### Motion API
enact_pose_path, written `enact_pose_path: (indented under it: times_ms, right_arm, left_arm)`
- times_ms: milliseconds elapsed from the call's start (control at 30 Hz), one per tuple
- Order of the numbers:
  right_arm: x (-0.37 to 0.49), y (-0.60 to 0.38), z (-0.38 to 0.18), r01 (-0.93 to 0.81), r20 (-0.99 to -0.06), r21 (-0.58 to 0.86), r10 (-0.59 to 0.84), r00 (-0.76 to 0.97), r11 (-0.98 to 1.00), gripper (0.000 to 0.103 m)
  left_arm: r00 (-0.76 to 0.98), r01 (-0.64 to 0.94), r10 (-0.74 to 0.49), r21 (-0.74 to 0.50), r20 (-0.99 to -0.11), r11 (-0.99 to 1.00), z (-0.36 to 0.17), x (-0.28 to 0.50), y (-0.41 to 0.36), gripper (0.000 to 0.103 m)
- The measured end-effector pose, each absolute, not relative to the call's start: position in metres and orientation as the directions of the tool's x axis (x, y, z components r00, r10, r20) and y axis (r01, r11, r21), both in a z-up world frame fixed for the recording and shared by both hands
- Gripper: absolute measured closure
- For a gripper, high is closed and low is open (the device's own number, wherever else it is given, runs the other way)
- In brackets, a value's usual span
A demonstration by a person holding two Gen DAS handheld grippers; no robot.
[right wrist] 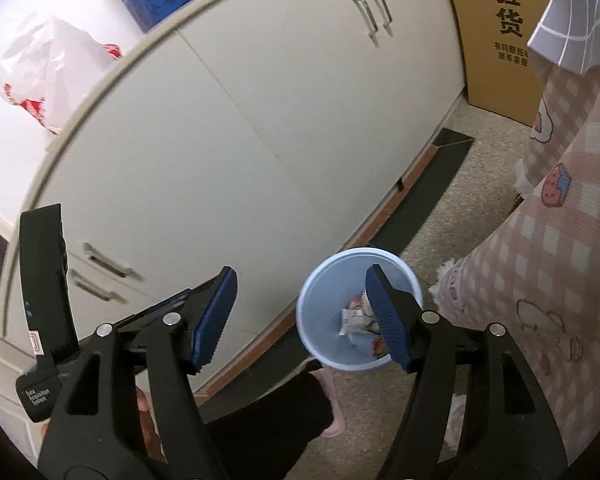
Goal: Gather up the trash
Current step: 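Move both tools back over the table toward the orange cap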
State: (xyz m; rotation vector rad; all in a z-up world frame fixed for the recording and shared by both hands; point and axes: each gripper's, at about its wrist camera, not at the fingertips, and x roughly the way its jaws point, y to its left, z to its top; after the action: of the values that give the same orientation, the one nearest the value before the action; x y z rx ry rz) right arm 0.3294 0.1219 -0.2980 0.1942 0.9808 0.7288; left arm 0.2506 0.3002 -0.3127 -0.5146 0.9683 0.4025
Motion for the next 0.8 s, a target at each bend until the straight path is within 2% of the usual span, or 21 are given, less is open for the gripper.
enact_pose_path:
  times_ms: [267, 367, 600, 800]
  right_arm:
    - [0.290, 0.107, -0.226, -0.540, -0.590, 0.484, 0.712, 0.380, 0.689, 0.037]
    - [0.272, 0.090, -0.192, -0.576, -0.539, 0.460, 0.728, 0.424, 0.676, 0.035]
    - [0.245, 0.023, -0.135, -0.566, -0.445, 0.406, 0.696, 0.564, 0.717, 0.033]
    - [0.237, -0.052, -0.114, -0.489, -0.430, 0.381, 0.619, 0.657, 0.784, 0.033]
  left_arm:
    - [0.617, -0.592, 0.214, -0.267, -0.757, 0.761, -0.228, 0.197, 0.291, 0.045]
    - [0.667, -0.568, 0.222, -0.293, -0.711, 0.769, -0.197, 0.185, 0.278, 0.038]
    - [0.737, -0.451, 0.163, -0.296, -0.656, 0.842, -0.148, 0.188, 0.213, 0.037]
    - [0.775, -0.281, 0.052, -0.270, -0.630, 0.921, -0.123, 0.203, 0.125, 0.033]
